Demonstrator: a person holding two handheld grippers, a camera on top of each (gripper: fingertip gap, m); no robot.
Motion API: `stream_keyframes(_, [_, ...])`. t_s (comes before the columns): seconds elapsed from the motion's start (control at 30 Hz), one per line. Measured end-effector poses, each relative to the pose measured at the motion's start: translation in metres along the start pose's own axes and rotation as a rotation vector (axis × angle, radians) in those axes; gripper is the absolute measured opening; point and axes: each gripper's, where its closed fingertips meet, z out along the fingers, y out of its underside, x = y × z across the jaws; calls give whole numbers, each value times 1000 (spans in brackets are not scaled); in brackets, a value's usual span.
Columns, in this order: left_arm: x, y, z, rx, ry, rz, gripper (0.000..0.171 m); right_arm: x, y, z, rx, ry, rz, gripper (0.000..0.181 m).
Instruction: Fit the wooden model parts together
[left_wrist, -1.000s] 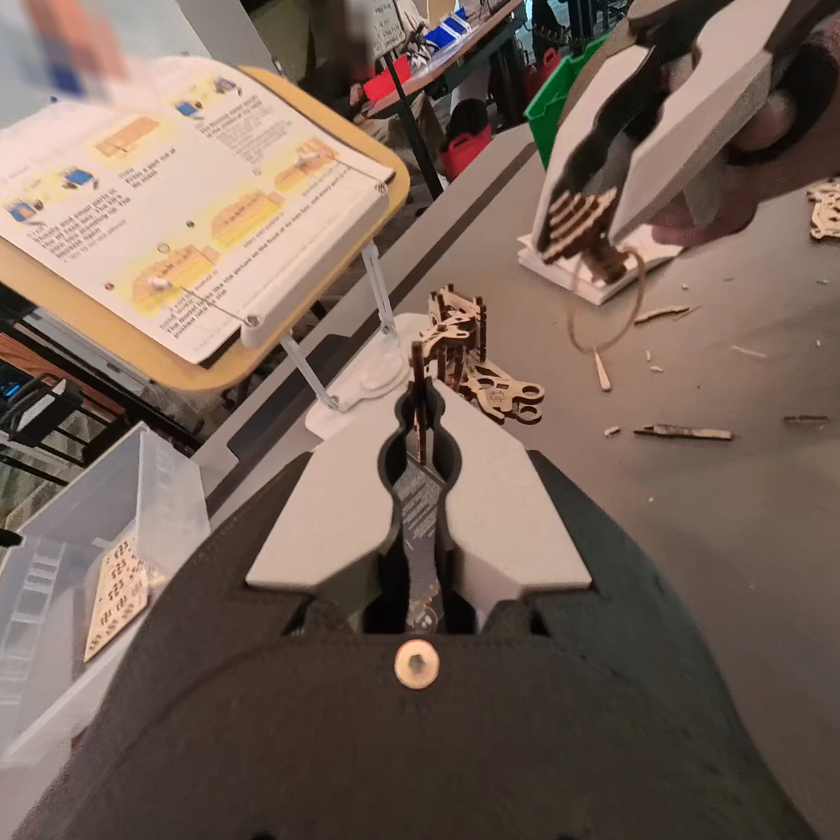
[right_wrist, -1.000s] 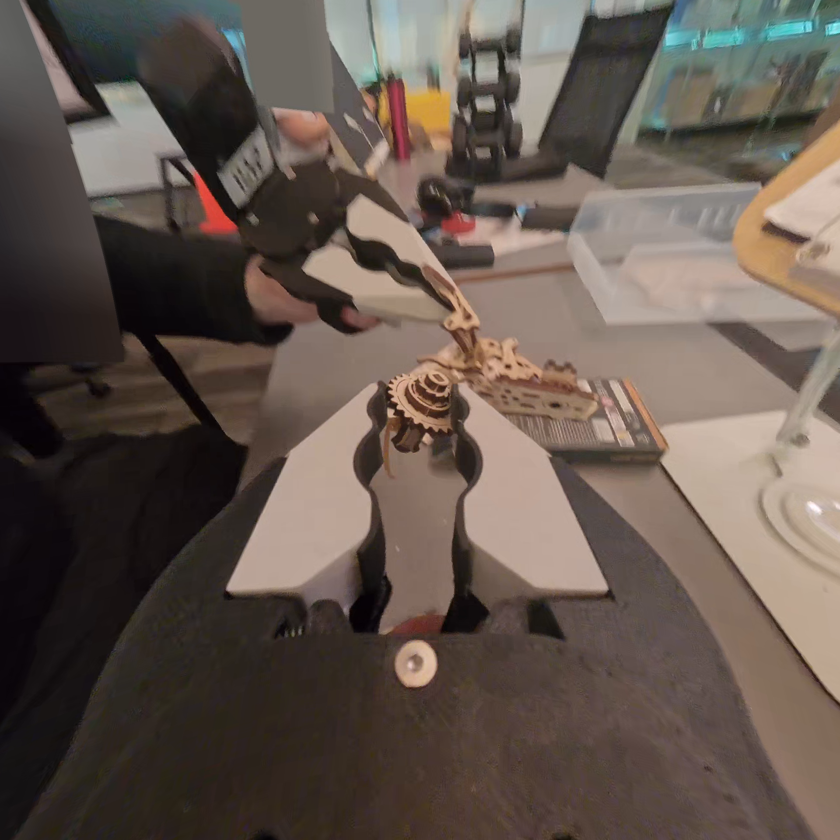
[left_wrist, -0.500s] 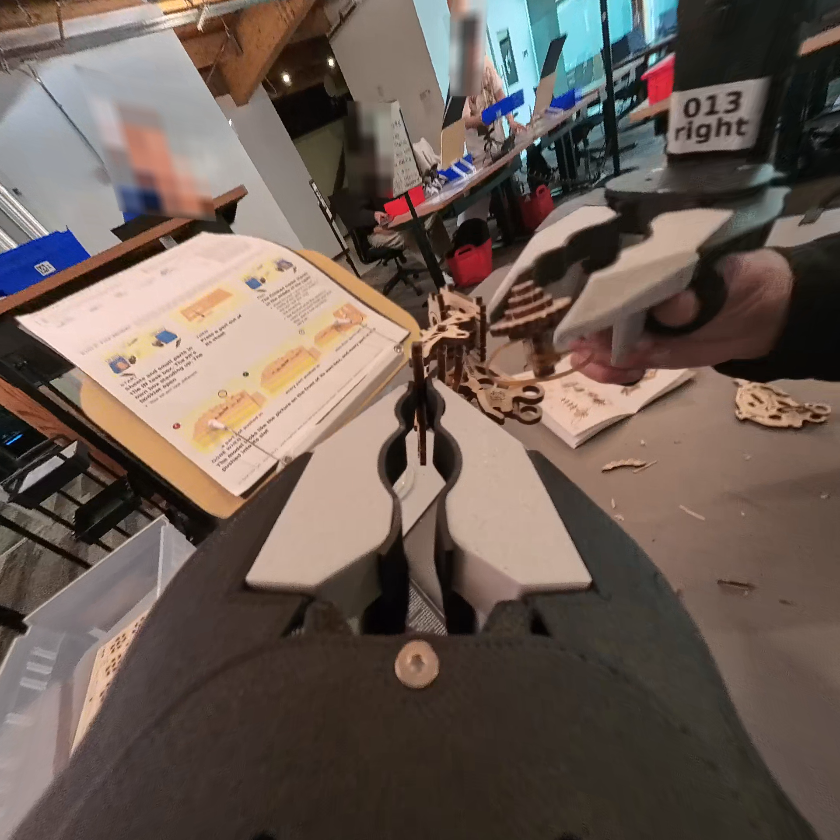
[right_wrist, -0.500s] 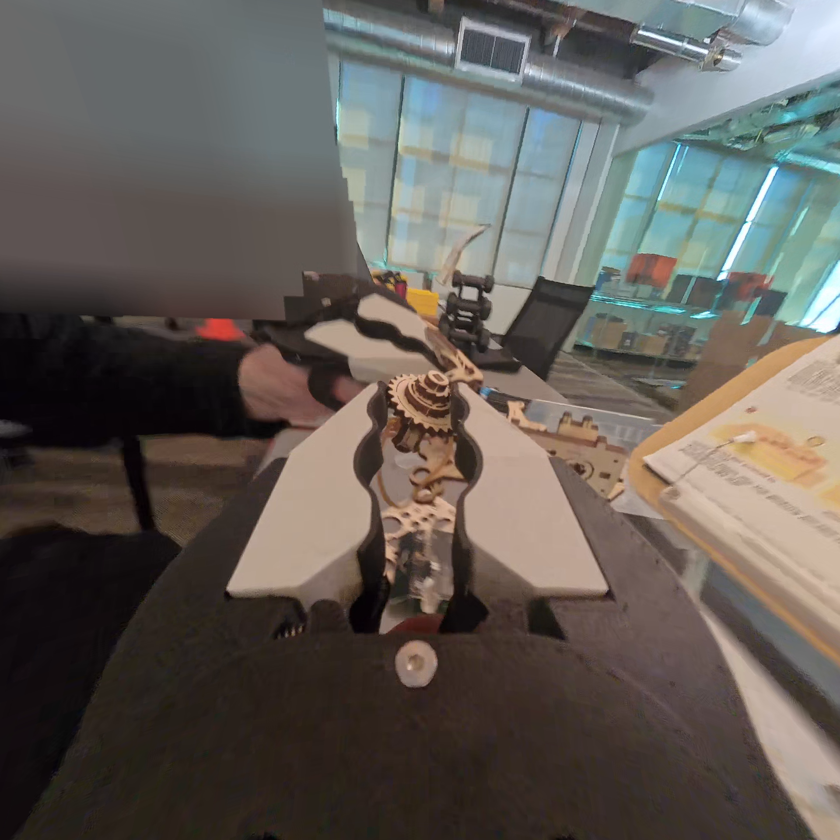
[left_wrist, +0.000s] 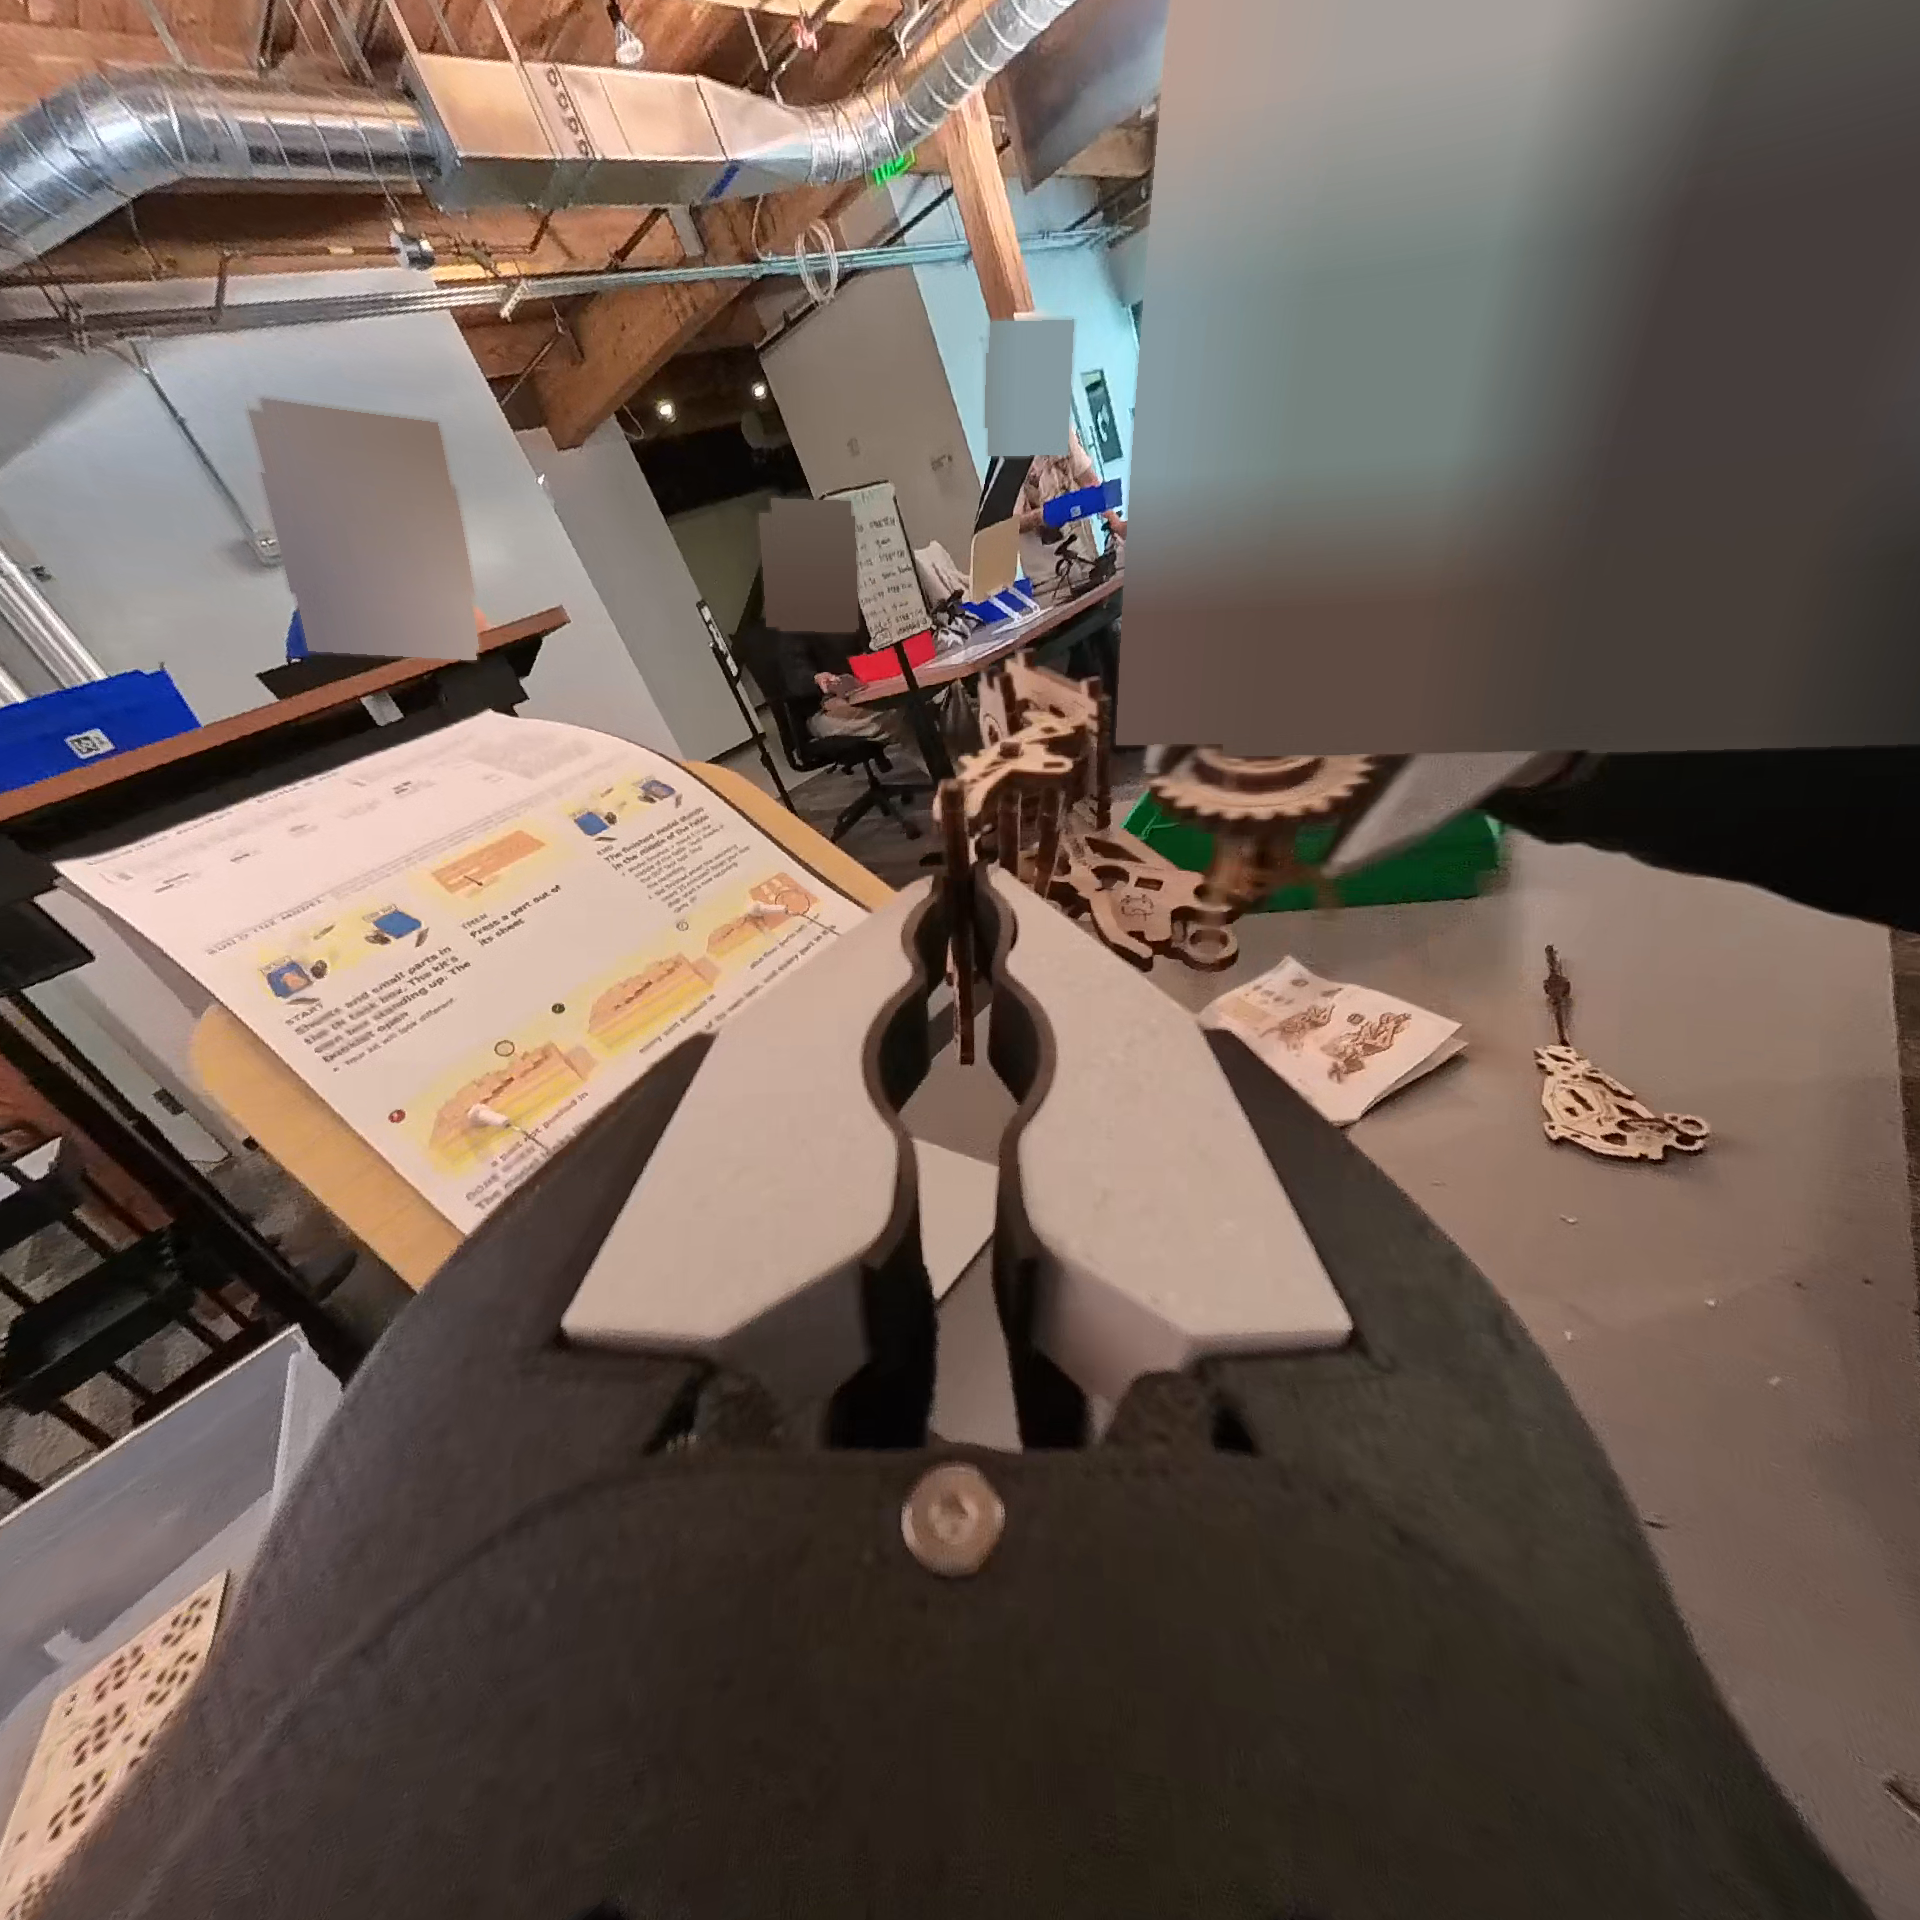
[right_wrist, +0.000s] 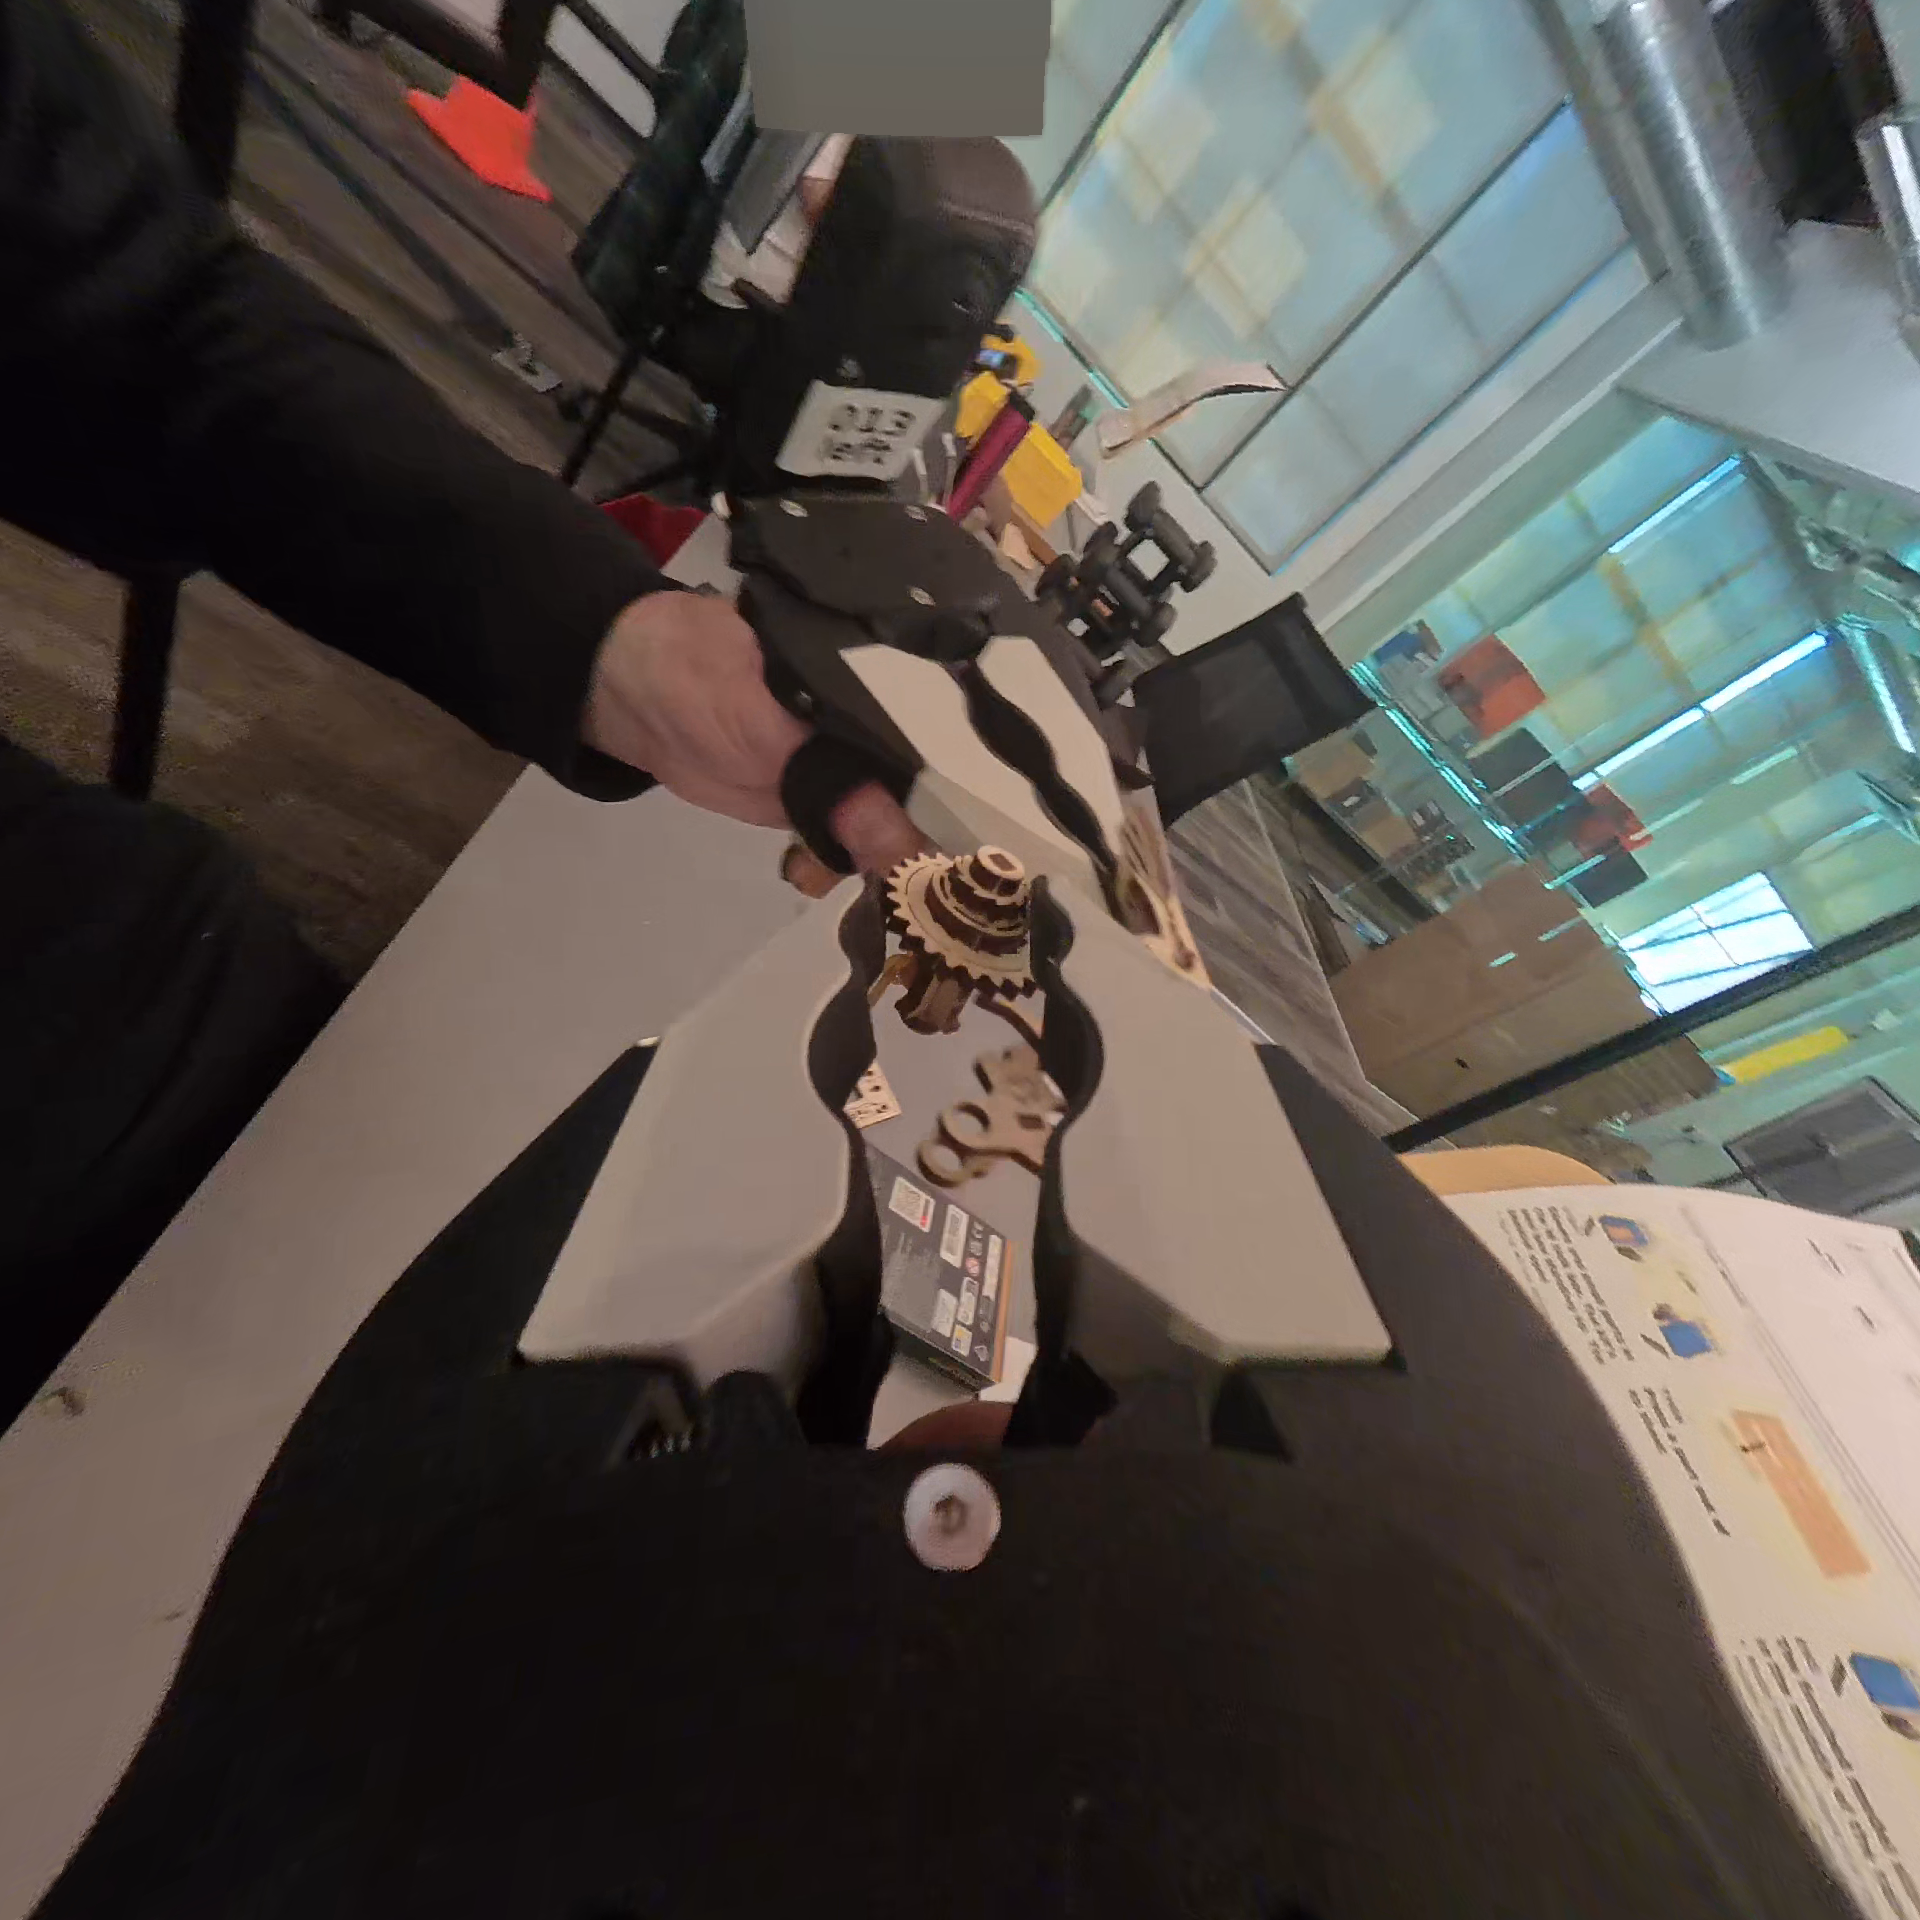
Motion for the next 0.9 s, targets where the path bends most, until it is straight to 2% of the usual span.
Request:
stream_keyframes(0.13, [1, -11, -5, 17, 3, -2, 0, 17, 2, -3, -20, 112, -40, 24])
stream_keyframes(0.37, [0, -24, -9, 5, -15, -12, 0, 29, -2, -8, 4, 208, -51, 24])
stream_keyframes(0.9, [4, -47, -15, -12, -45, -13, 0, 35, -23, -19, 237, 243, 70, 24])
